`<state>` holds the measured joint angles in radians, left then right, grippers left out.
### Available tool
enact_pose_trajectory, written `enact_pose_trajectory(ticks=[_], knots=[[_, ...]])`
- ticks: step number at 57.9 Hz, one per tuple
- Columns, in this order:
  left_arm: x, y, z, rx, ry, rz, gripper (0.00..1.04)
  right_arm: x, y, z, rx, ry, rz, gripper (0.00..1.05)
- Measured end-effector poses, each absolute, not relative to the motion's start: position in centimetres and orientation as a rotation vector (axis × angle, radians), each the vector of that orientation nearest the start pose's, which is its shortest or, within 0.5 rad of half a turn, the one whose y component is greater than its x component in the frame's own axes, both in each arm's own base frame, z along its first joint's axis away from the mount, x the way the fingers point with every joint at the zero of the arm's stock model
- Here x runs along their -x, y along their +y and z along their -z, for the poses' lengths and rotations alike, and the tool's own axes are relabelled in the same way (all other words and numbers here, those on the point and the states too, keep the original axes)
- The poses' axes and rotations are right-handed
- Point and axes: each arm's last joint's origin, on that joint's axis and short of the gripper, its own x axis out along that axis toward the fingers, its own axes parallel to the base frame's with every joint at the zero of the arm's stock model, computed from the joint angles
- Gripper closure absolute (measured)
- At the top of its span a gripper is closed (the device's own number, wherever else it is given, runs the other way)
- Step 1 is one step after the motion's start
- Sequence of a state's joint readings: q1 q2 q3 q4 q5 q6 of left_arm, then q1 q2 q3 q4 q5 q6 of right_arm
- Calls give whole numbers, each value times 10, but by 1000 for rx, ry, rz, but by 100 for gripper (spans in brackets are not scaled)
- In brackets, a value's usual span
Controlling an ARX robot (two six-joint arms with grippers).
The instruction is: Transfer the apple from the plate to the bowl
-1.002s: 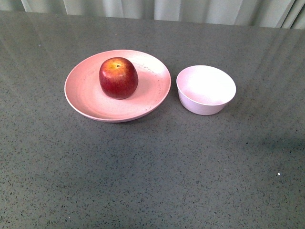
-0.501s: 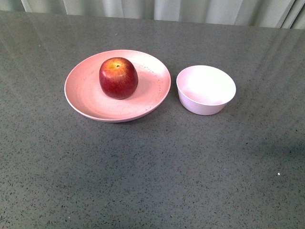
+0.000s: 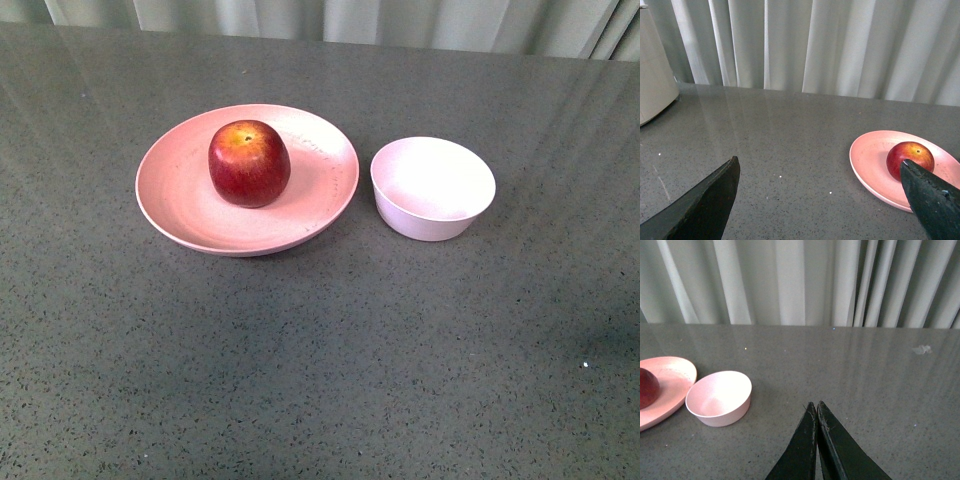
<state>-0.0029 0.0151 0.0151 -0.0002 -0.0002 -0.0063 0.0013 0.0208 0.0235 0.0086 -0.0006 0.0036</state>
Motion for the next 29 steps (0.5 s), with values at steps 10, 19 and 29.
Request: enact_pose_trajectory(ticks=[10,19,29], knots=[[-98,0,-167,7,0,3,9,-97,0,-171,-4,-18,-1,103],[-98,0,-167,7,0,3,9,-97,0,-171,-2,-18,-2,81],[-98,0,-167,7,0,3,9,-97,0,-171,-2,-18,-2,49]])
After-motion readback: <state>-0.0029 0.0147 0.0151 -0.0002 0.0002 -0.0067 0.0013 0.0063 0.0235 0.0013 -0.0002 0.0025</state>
